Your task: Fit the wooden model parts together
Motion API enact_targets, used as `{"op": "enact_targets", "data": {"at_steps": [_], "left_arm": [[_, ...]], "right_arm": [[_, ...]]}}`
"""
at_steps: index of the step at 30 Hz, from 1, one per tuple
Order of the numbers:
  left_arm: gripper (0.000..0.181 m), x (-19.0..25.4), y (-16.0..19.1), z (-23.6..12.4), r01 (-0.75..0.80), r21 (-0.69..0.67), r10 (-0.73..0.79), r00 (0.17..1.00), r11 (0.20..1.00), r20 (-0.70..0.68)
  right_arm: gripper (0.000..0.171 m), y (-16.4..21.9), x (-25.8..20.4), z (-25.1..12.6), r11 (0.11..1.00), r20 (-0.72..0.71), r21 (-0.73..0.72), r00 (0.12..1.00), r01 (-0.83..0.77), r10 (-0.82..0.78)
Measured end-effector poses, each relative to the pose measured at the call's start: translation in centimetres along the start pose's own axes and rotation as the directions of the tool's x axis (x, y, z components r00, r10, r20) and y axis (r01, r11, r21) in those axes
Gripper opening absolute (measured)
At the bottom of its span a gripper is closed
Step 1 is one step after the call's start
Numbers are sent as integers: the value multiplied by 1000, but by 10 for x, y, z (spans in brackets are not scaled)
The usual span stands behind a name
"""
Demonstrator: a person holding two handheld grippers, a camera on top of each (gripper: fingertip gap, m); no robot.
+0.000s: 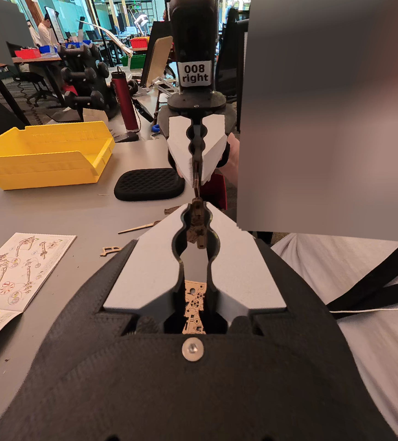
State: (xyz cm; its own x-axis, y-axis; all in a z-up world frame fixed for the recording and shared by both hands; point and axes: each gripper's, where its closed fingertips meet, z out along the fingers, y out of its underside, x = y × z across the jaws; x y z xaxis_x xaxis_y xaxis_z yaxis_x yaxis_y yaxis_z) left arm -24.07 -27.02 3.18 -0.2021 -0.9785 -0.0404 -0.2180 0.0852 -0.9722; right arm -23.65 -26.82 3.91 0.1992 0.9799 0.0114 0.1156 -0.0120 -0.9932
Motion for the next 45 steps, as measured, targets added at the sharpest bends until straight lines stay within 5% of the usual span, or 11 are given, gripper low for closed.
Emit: {"op": "enact_targets", "data": {"at_steps": [13, 45], "left_arm": [[6, 3, 11, 7, -23, -85, 22, 1000, 996, -7], [1, 8, -3, 4, -56, 14, 56, 998, 998, -3]], "right_arm": [[1, 13, -1, 11, 994, 8, -93, 999, 49, -48], [0, 0, -8, 5, 991, -11, 34, 992, 130, -129]]}}
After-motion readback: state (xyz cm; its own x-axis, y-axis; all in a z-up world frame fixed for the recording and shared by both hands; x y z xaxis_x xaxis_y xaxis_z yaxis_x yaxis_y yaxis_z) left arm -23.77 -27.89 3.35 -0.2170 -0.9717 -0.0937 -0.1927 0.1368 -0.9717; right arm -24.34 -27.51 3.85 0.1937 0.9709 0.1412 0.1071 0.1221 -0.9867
